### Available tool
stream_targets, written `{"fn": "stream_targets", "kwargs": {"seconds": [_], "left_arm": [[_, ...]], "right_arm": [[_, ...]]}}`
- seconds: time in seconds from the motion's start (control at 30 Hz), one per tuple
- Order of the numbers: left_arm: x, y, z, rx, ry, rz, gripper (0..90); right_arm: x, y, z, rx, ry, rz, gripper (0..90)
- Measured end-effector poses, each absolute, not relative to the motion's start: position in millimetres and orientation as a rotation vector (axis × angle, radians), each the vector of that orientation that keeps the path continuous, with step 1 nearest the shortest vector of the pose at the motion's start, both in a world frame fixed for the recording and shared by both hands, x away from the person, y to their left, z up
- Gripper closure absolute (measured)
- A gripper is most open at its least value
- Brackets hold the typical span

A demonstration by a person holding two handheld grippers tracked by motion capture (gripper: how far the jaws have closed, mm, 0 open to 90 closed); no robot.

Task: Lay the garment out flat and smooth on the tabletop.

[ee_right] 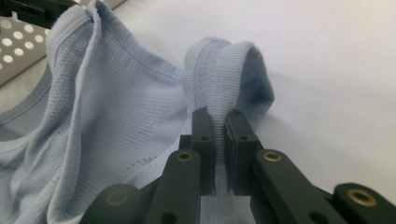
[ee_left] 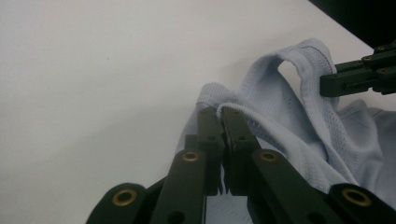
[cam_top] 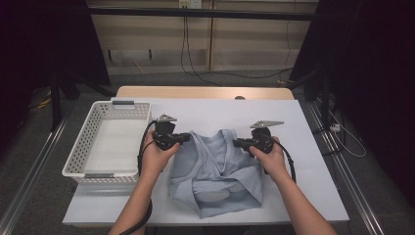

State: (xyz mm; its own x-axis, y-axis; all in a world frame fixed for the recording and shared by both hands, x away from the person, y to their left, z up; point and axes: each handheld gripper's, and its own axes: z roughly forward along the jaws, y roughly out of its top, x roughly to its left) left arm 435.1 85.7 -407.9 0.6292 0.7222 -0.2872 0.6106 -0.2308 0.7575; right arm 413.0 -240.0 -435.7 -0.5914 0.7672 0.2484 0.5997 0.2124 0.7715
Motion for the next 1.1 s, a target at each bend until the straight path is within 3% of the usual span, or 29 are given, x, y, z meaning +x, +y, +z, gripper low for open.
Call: {"fn": "stream_targets", "kwargs": {"seconds": [0.63, 1.0, 1.03, 1.07, 1.1], "left_arm": [[461, 68, -365, 1.915, 0.988, 0.175, 87.6], [514, 52, -313, 1.874, 0.935, 0.255, 87.9], [518, 50, -309, 1.874, 0.930, 0.282, 87.7], [523, 49, -308, 1.885, 0.946, 0.281, 85.7], [527, 47, -309, 1.884, 0.980, 0.258, 72.6]], "right_arm": [[412, -257, -405, 1.302, 2.139, 1.362, 85.2], [452, -262, -358, 1.290, 2.008, 1.287, 86.2], [458, -264, -352, 1.299, 1.978, 1.293, 85.4], [465, -265, -348, 1.311, 1.946, 1.302, 77.6], [470, -266, -346, 1.319, 1.925, 1.319, 57.9]]}}
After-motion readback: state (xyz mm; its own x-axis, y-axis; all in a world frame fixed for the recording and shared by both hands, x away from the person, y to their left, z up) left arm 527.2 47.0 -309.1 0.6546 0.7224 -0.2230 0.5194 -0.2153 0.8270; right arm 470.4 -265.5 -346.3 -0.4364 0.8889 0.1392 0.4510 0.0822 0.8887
